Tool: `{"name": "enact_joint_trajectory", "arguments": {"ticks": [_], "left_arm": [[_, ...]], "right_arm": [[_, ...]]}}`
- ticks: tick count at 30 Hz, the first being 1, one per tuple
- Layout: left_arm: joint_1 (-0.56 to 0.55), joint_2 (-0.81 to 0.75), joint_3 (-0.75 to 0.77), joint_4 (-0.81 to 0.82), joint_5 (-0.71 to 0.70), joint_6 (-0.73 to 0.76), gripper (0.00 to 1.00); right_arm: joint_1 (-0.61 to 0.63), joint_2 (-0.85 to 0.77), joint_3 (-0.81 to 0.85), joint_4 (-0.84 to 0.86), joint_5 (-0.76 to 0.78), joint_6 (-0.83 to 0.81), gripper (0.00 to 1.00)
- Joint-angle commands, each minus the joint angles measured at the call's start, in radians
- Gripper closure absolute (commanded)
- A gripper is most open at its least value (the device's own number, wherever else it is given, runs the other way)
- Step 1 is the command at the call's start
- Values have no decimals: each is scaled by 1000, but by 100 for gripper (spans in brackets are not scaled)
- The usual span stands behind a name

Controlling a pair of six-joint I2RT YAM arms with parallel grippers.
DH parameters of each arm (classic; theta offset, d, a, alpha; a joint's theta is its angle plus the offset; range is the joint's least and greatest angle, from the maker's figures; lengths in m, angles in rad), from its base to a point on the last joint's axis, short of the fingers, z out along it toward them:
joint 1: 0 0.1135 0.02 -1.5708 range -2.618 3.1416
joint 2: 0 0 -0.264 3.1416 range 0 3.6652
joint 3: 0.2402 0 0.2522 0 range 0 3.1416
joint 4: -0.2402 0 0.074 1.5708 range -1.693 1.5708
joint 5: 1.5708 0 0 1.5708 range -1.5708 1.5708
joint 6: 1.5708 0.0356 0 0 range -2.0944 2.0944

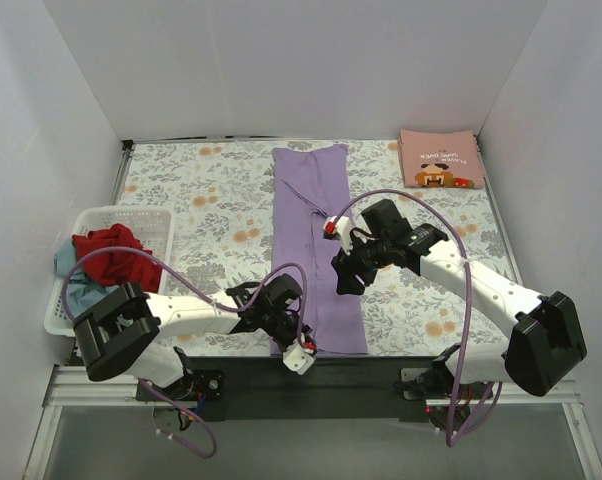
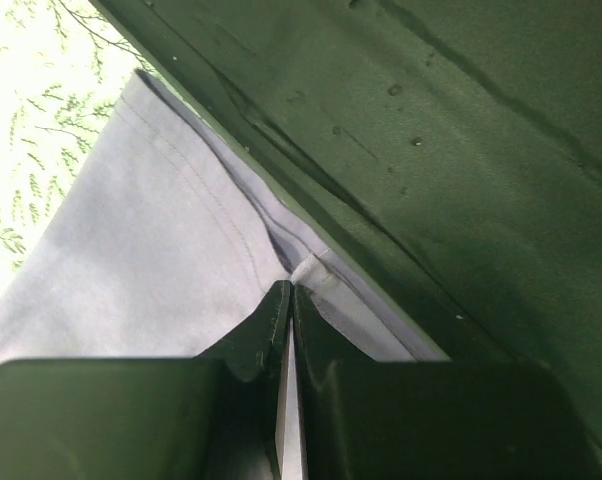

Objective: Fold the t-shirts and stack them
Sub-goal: Fold the tshirt

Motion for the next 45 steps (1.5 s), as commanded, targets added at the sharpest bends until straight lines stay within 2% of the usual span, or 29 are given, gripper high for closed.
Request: {"name": "enact_joint_trajectory", "arguments": {"ticks": [1,5,8,9,12,13,14,15,16,17,18,21,22,25,30,35,39,40,43,45], "left_arm": [[-7,11,38,-15,19,30,100],[-7,55,29,29,1,24,99],[-7,40,33,46,-25,-22,77],[-6,22,39,46,-45,-73,66],[39,-122,65,-49,22,-118,61],[72,-200,68,-134,39,-127,61],[86,-246,73,-178,59,-135,61],[100,-282,78,-225,71,-135,61],[120,-316,75,-323,87,-122,61],[126,-383,69,-362,88,-124,61],[135,-412,59,-389,88,-138,61],[161,-501,-16,-491,76,-131,61],[164,-515,-43,-511,70,-129,61],[165,-541,-115,-480,56,-138,61],[166,-488,-140,-440,19,-141,61],[165,-436,-163,-404,4,-103,61],[165,-397,-175,-365,9,-83,61],[165,-387,-174,-350,13,-86,61],[166,-344,-169,-324,10,-86,62],[166,-306,-171,-304,4,-85,63]], "right_arm": [[-2,-27,6,-10,-21,-21,41],[-4,-46,-11,-7,-28,-35,43],[-5,-83,-14,-4,-1,-84,42],[-4,-111,-14,-4,10,-104,41],[-5,-218,-58,-5,33,-282,38],[-5,-252,-113,-5,34,-340,36],[-5,-286,-148,-7,33,-459,33],[-4,-348,-175,-17,31,-512,30],[-2,-378,-228,-43,30,-562,18],[-1,-405,-251,-59,25,-677,14],[10,-447,-271,-68,22,-717,13],[74,-473,-351,-77,19,-829,20],[96,-470,-369,-76,25,-846,27],[204,-429,-435,-44,83,-864,37],[334,-377,-503,25,122,-856,39],[387,-335,-512,29,171,-873,48],[440,-329,-554,68,200,-885,51],[446,-321,-561,78,211,-882,58],[458,-289,-571,91,226,-870,68],[470,-284,-584,114,234,-859,69]]}}
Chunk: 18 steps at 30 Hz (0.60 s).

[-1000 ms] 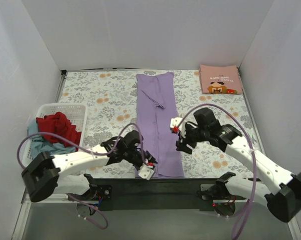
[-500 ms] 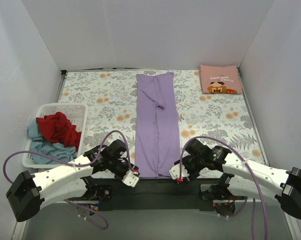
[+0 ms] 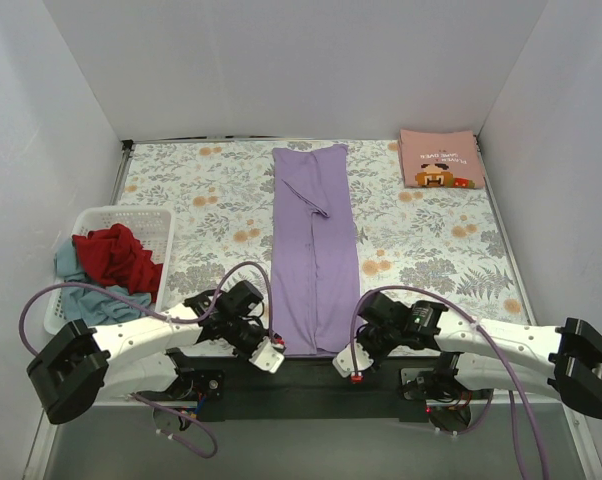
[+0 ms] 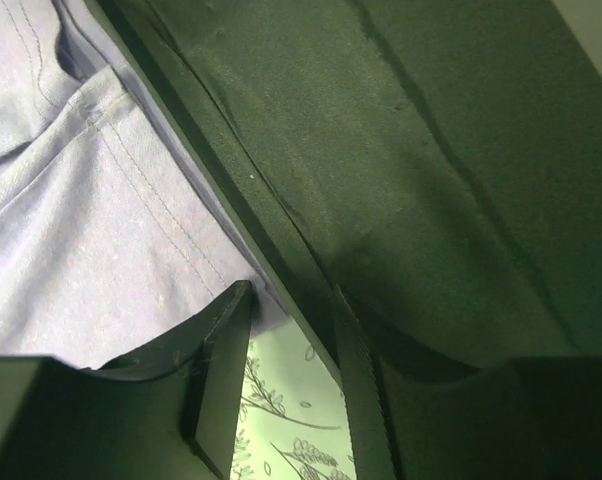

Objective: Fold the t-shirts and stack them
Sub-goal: Fold the tshirt

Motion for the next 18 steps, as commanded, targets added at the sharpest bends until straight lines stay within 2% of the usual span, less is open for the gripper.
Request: {"name": "enact_joint_trajectory", "arguments": {"ticks": [1,3,4,6,8,9,11,15,18], "left_arm": [[4,43,2,75,3,15,64],[4,79,11,91,0,2,73],[4,86,11,98,-1,-2,76],[4,90,11,105,-15,-8,83],[5,80,2,120,-26,-15,85],[4,73,-4,122,-31,-18,92],[4,48,-9,115,-28,-28,99],[-5,-59,15,89,25,-81,100],[-11,-134,72,66,72,-184,100]], "right_arm": [[22,27,-44,43,47,-5,73],[28,34,-44,55,54,6,80],[30,36,-41,57,56,15,90],[34,37,-38,55,57,21,98],[37,33,-38,55,56,34,99],[39,28,-37,53,51,41,99],[41,16,-32,49,44,58,99],[53,-32,19,1,14,87,99],[53,-79,109,-9,13,171,99]]}}
